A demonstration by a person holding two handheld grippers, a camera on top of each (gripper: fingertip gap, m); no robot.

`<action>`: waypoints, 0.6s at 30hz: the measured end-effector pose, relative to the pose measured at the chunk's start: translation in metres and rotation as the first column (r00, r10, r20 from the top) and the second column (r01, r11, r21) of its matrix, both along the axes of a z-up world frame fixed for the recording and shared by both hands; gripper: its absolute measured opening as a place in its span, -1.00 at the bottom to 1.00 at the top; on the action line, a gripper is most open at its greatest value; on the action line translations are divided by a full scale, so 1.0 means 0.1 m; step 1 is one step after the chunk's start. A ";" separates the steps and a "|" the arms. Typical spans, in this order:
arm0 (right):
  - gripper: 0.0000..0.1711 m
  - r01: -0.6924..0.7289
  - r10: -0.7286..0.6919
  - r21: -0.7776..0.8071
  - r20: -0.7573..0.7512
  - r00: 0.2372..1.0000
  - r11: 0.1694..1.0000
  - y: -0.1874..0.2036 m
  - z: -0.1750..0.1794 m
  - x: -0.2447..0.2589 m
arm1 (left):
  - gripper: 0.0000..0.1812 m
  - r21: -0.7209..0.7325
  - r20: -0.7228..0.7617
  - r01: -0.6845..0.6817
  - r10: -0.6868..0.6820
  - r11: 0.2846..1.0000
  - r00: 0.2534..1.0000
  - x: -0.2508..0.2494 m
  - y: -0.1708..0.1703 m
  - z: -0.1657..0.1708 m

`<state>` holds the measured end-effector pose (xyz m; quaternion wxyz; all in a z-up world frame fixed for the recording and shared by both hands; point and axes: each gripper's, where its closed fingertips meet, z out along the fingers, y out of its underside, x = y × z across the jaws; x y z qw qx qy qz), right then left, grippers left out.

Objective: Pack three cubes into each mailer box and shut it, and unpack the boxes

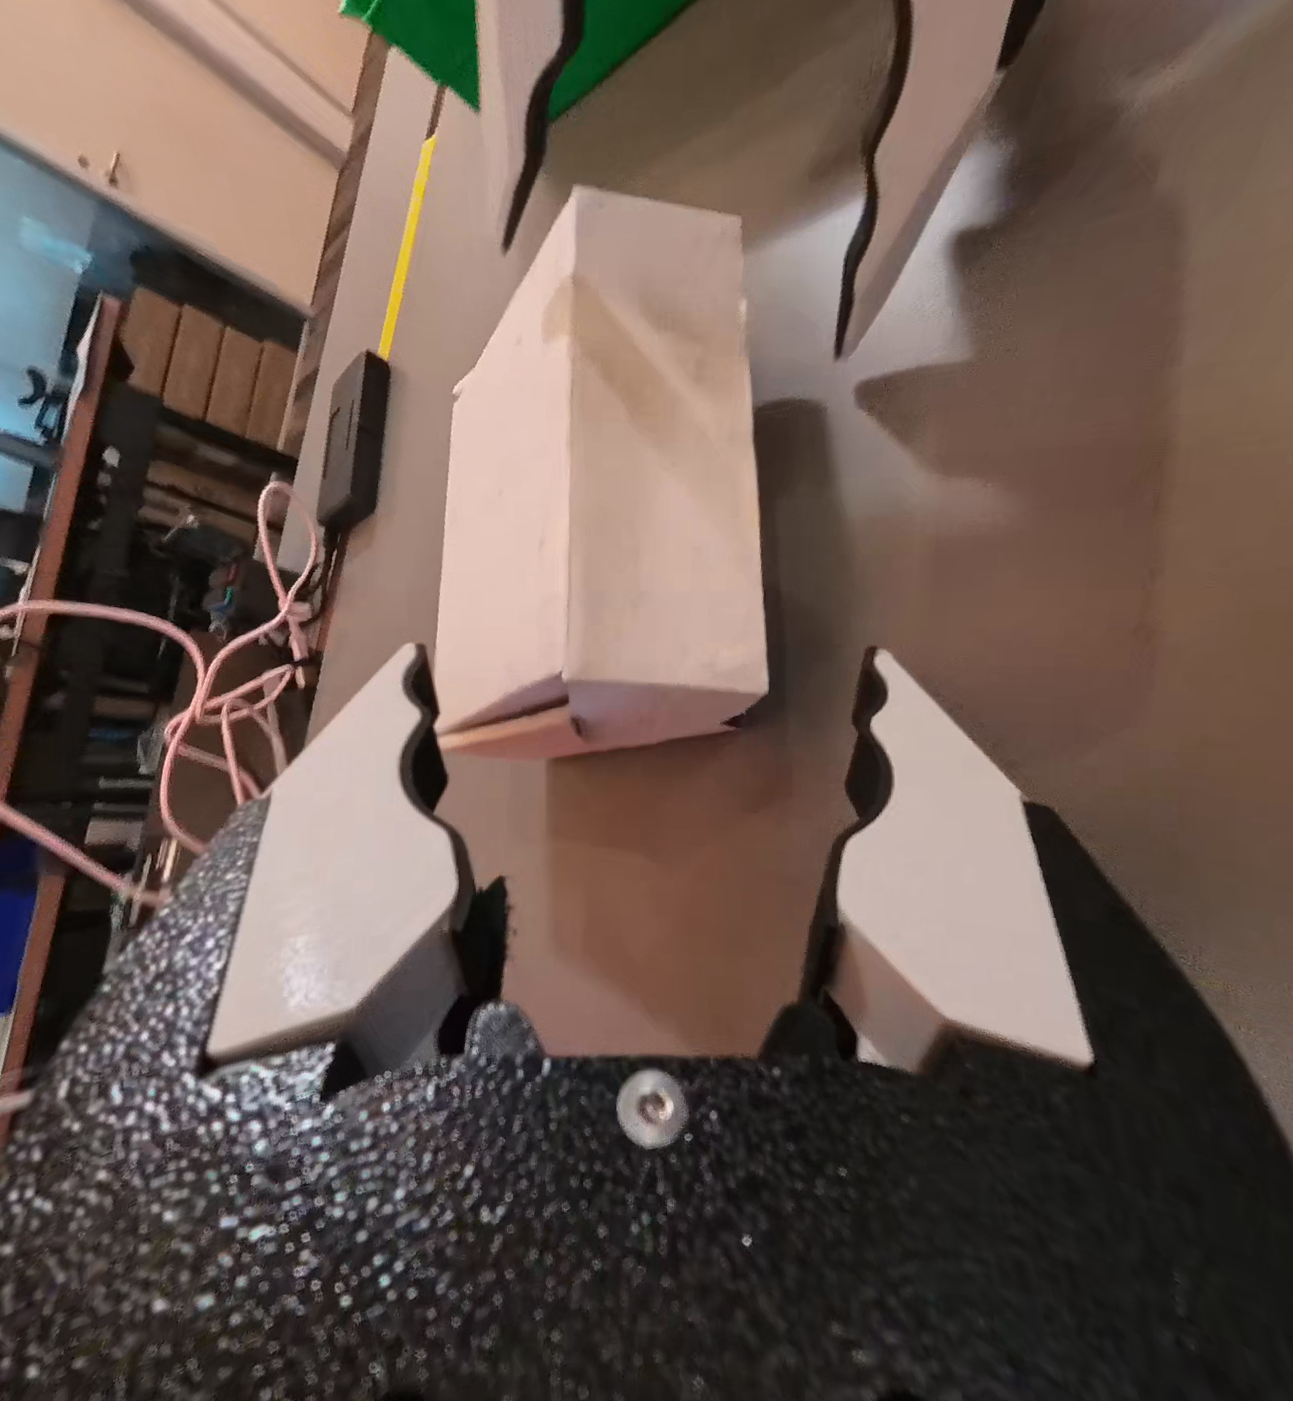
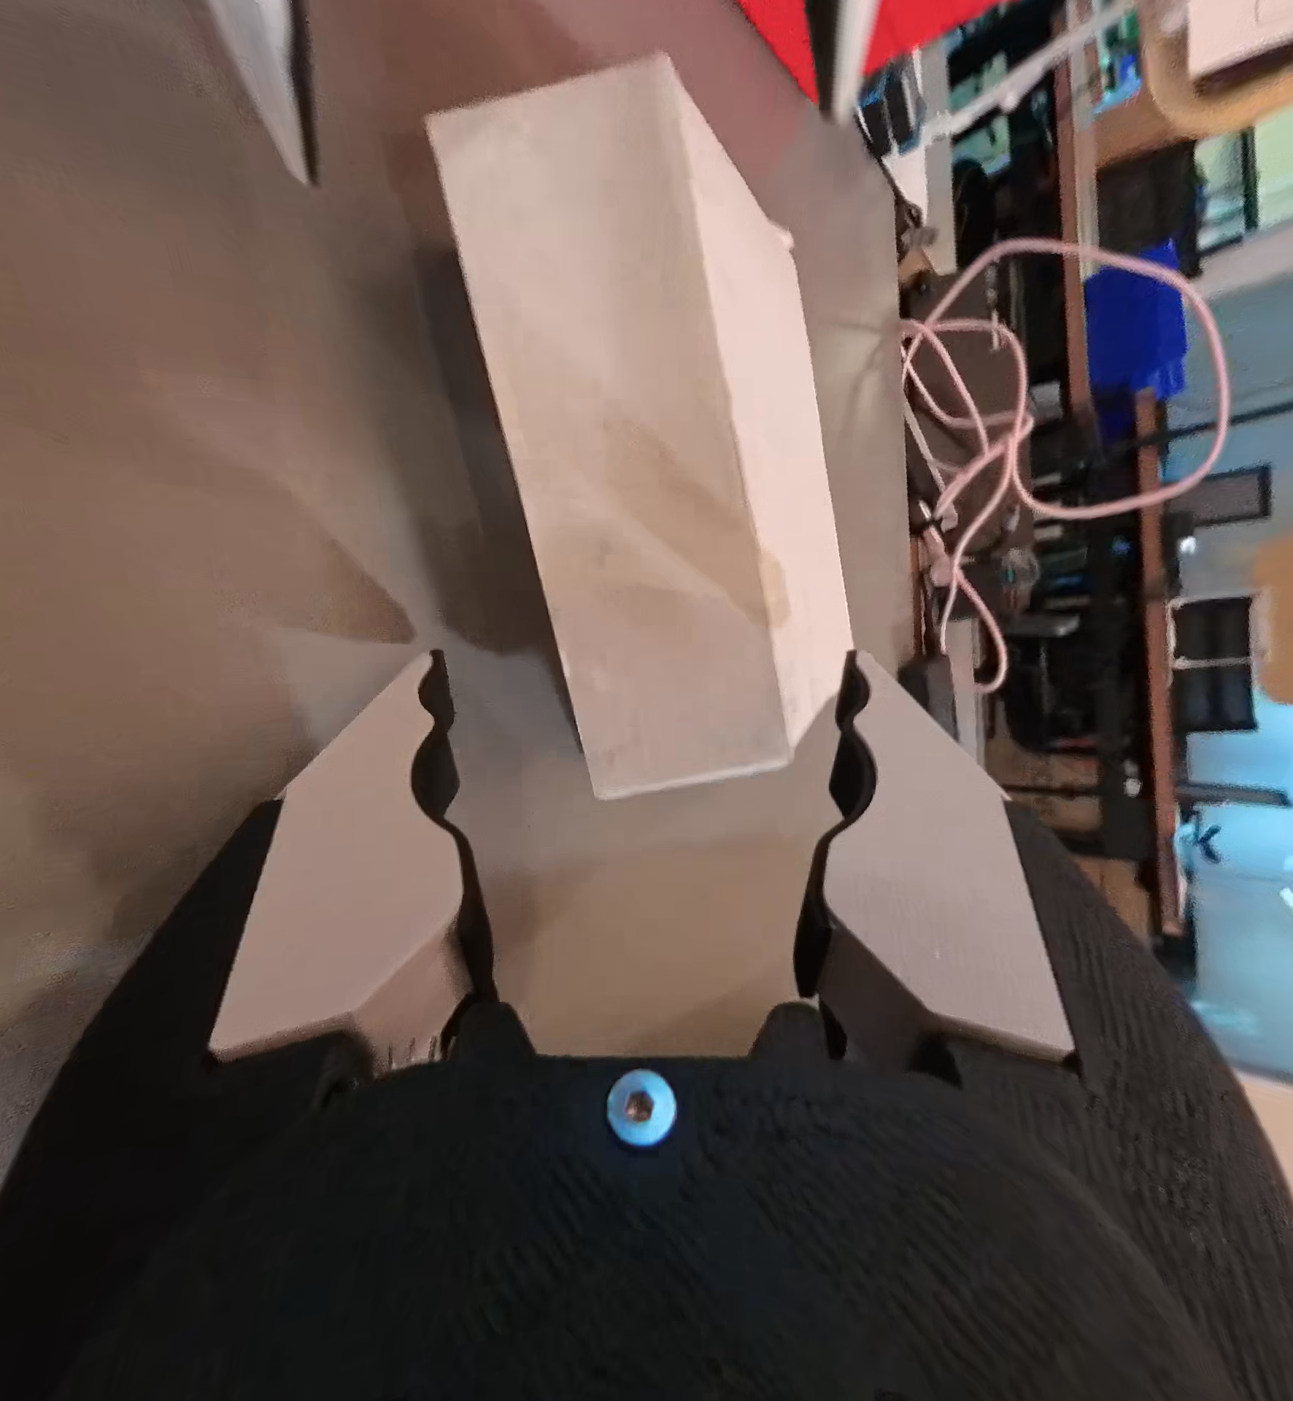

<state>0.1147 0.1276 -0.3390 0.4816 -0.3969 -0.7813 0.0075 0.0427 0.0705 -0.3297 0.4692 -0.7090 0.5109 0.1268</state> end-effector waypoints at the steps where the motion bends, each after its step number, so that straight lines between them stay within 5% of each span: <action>1: 0.17 -0.017 0.016 0.014 0.025 1.000 1.000 -0.02 -0.03 -0.04 | 0.18 -0.011 -0.006 0.027 -0.027 1.000 1.000 0.03 0.03 -0.01; 9: -0.06 -0.042 0.042 -0.003 0.131 0.991 0.999 -0.03 -0.14 -0.12 | -0.07 -0.102 -0.188 0.060 -0.078 0.993 0.979 0.00 0.14 -0.25; 18: -0.02 -0.050 0.045 0.051 0.103 0.994 0.997 -0.02 -0.10 -0.17 | -0.10 -0.140 -0.091 0.062 -0.075 0.988 0.993 0.04 0.16 -0.18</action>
